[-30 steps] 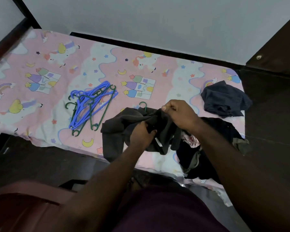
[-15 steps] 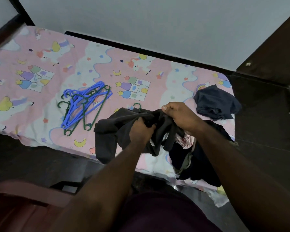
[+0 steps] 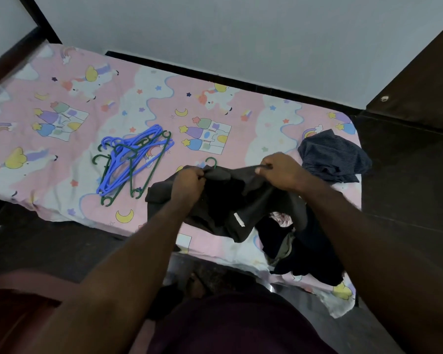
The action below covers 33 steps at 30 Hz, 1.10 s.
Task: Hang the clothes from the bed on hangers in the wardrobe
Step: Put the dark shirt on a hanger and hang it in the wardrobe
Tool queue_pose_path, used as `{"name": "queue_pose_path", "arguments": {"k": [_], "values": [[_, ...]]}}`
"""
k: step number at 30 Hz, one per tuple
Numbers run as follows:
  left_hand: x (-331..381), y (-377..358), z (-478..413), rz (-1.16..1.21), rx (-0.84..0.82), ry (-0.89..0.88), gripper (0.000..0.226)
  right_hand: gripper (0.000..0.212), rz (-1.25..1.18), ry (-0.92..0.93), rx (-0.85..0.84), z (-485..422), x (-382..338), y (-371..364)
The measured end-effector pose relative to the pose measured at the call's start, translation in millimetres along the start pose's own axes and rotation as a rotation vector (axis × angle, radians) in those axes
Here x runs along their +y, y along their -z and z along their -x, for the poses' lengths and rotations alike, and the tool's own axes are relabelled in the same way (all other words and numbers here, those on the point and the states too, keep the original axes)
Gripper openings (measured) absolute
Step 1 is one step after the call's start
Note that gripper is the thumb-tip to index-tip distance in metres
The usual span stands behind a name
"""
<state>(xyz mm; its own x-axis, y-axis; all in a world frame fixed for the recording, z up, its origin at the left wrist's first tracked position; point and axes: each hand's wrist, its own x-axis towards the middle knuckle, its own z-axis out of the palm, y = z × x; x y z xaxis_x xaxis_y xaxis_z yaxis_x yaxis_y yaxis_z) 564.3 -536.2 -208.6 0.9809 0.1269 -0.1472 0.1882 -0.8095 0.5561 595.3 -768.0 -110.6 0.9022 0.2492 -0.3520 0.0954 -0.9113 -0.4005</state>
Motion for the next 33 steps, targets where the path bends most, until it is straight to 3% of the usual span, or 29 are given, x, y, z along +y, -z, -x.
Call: {"name": "queue_pose_path", "arguments": {"k": [4, 6, 9, 12, 18, 22, 27, 30, 33], "values": [[12, 41, 8, 0.186, 0.097, -0.016, 0.009, 0.013, -0.314, -0.049, 0.249, 11, -3, 0], [13, 44, 27, 0.225, 0.015, 0.014, 0.002, 0.014, -0.364, -0.095, 0.300, 26, -4, -23], [7, 17, 64, 0.399, -0.186, 0.142, 0.006, 0.016, -0.321, -0.144, 0.027, 45, -3, -76], [8, -9, 96, 0.516, -0.182, 0.207, 0.011, 0.010, -0.549, -0.263, -0.225, 63, -7, -104], [6, -14, 116, 0.540, -0.023, 0.241, 0.016, 0.018, -1.068, -0.378, -0.335, 72, -35, -114], [10, 5, 117, 0.541, 0.016, 0.181, 0.013, 0.016, -1.214, -0.381, -0.272, 72, -52, -115], [8, 16, 121, 0.577, -0.098, 0.129, 0.007, 0.023, -1.199, -0.324, -0.124, 70, -60, -121], [10, 25, 125, 0.633, -0.088, 0.061, 0.010, 0.022, -1.208, -0.264, -0.065, 71, -65, -120], [7, 30, 124, 0.689, -0.045, 0.107, 0.011, 0.025, -1.174, -0.199, -0.013, 70, -70, -120]]}}
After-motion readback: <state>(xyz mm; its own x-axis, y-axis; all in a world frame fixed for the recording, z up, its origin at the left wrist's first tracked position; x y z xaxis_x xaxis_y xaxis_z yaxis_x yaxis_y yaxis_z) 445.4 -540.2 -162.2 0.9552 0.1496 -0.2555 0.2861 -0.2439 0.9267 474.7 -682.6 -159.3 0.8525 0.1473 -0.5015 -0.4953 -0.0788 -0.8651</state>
